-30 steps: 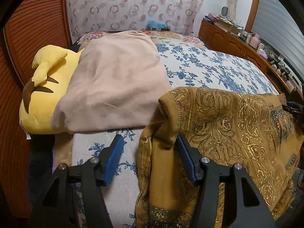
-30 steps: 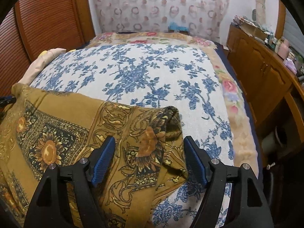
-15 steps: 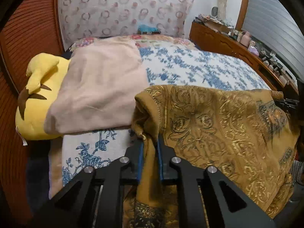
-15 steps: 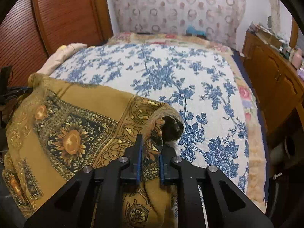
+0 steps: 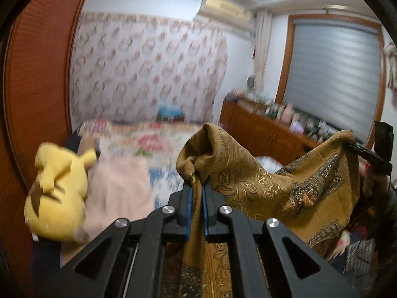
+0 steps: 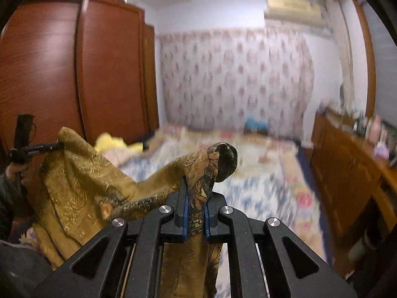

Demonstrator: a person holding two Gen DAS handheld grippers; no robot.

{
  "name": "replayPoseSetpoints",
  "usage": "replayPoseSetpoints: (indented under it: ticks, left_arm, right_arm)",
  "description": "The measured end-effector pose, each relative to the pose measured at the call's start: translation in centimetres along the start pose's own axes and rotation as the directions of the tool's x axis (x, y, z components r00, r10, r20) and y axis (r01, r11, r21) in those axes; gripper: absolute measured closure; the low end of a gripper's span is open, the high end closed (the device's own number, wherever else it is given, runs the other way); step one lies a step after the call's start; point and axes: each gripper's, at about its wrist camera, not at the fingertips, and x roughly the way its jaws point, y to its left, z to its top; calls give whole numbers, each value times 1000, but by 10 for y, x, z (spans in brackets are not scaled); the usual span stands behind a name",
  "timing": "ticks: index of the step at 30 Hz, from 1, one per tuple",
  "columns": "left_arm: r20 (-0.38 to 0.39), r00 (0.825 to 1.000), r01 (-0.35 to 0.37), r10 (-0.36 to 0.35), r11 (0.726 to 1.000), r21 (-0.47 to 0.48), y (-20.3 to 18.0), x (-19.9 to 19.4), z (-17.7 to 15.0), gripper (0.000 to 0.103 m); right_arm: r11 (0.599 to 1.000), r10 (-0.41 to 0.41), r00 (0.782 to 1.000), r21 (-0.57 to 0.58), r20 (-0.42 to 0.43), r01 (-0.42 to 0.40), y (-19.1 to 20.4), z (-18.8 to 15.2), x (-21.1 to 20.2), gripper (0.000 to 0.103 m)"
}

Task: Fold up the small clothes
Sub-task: 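Grasp the gold cloth edge with the left gripper while the right gripper grasps beside it and lifts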

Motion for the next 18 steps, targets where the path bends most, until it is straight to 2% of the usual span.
replayPoseSetpoints:
  ticks: [6,11,14,17,18]
  left_arm:
    - [150,988,-24,20,1000,20,2,-32,62,98]
    - [212,976,-51,43,998,31,12,-39,102,98]
    - [217,974,-83,74,996,34,23,-27,111,98]
    - [161,982,-101,97,995,19,39,7,103,98]
    - [134,985,-109,106,994,17,44,23,96,98]
  right_arm:
    - [996,-49,991,-65,128,57,3,76,-28,97]
    - [990,-96,979,-88,182,114,-1,125,-33,97]
    - [985,-136,976,-81,167,151,-13,138,-12,97]
    - [983,-163,982,-74,92,170,-28,129,24,97]
    - [982,-171,984,-76,44,174,-33,119,48,97]
